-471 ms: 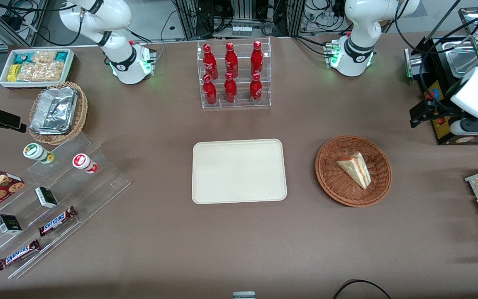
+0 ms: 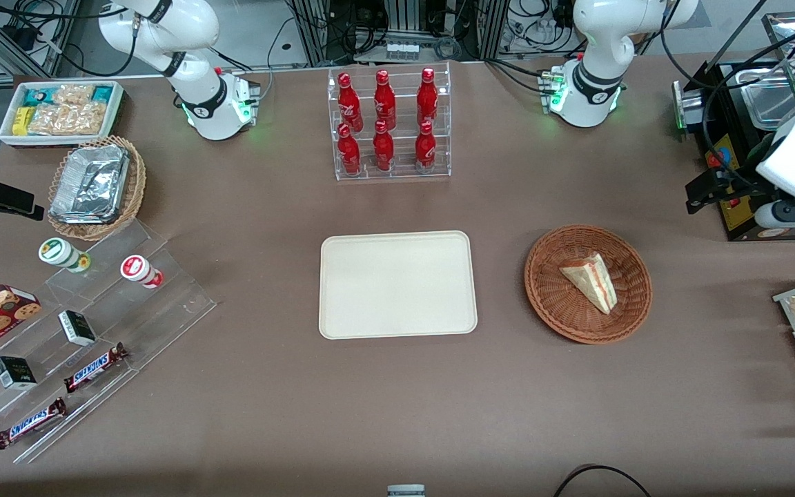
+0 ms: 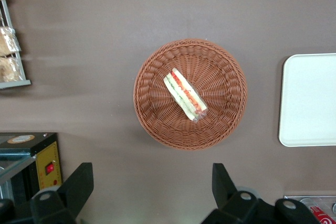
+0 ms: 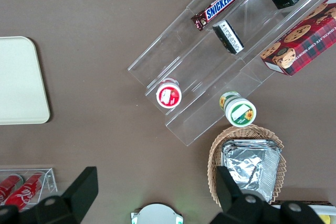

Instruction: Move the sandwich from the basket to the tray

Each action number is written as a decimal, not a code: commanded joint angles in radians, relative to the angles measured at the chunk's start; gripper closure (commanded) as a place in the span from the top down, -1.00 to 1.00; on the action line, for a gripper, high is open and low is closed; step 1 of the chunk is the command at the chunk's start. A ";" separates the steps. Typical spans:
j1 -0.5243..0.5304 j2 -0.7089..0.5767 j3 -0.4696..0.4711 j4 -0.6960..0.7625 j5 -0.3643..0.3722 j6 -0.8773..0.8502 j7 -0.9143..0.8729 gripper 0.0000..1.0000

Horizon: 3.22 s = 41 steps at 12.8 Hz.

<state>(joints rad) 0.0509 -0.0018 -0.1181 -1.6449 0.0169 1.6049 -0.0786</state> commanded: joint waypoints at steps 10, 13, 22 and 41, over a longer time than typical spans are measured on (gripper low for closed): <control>-0.026 -0.010 -0.069 -0.582 0.005 0.764 -0.607 1.00; -0.028 0.060 -0.072 -0.619 0.006 0.851 -0.691 1.00; -0.028 0.207 -0.097 -0.694 0.020 1.040 -0.684 1.00; -0.299 0.357 -0.141 0.028 0.112 0.388 -0.742 -1.00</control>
<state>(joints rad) -0.1905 0.2307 -0.2658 -1.7648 0.1280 2.0338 -0.8054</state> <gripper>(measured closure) 0.846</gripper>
